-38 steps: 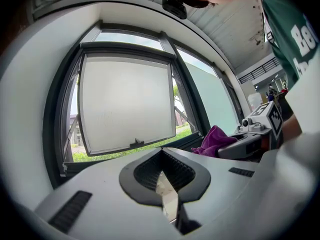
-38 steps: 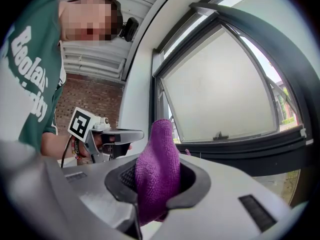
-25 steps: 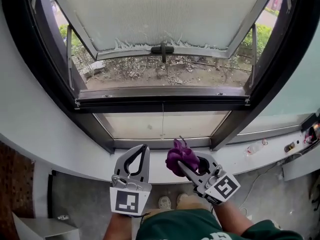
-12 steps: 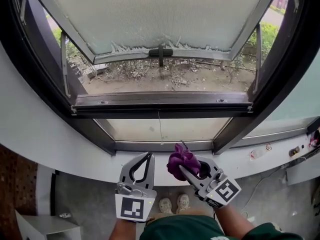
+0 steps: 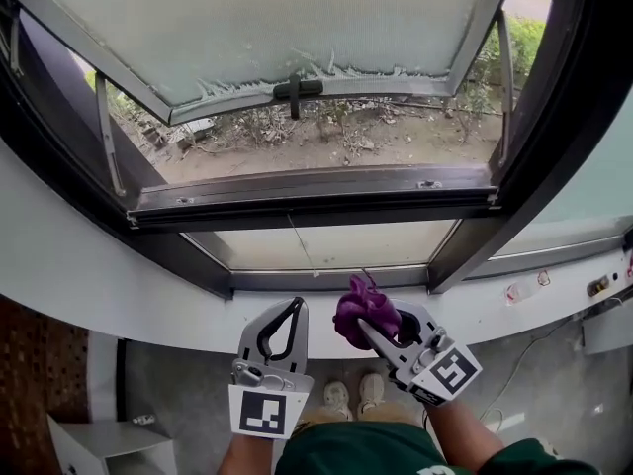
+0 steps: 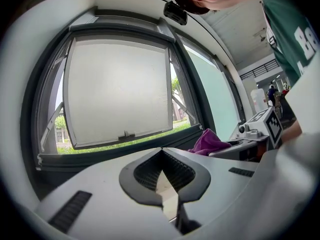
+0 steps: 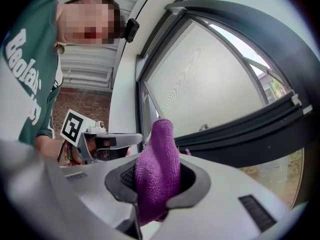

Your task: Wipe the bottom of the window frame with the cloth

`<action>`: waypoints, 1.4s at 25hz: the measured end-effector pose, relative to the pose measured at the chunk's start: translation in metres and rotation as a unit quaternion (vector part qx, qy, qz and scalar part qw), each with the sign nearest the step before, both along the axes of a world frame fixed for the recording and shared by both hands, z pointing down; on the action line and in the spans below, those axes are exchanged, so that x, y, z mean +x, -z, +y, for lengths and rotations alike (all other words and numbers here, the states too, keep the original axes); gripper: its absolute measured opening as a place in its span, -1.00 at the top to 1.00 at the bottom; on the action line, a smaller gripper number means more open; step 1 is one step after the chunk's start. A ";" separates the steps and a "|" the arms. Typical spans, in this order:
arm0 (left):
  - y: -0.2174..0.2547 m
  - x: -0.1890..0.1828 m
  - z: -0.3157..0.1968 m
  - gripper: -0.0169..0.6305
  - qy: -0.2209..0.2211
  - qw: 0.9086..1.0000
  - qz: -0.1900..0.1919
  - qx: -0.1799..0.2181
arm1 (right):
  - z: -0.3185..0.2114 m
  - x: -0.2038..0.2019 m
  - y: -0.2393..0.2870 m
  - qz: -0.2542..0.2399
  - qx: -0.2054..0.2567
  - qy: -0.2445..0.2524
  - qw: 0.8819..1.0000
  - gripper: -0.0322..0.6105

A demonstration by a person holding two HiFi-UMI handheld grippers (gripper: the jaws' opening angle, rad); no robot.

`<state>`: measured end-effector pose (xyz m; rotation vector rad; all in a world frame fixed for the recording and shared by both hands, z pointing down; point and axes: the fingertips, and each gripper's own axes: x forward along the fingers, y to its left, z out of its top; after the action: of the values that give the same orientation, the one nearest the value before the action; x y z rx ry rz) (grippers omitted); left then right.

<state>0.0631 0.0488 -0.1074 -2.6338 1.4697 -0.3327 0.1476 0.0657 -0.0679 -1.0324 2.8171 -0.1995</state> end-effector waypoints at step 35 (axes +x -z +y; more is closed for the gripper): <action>-0.119 -0.263 -0.055 0.92 0.038 0.998 -0.004 -0.053 | -0.053 -0.242 -0.097 -0.010 -0.065 -0.002 0.998 0.59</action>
<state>-0.1997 -0.0063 0.0120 -2.6579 1.5938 -0.4392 -0.0945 0.0131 0.0288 -1.0552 2.8152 -0.3938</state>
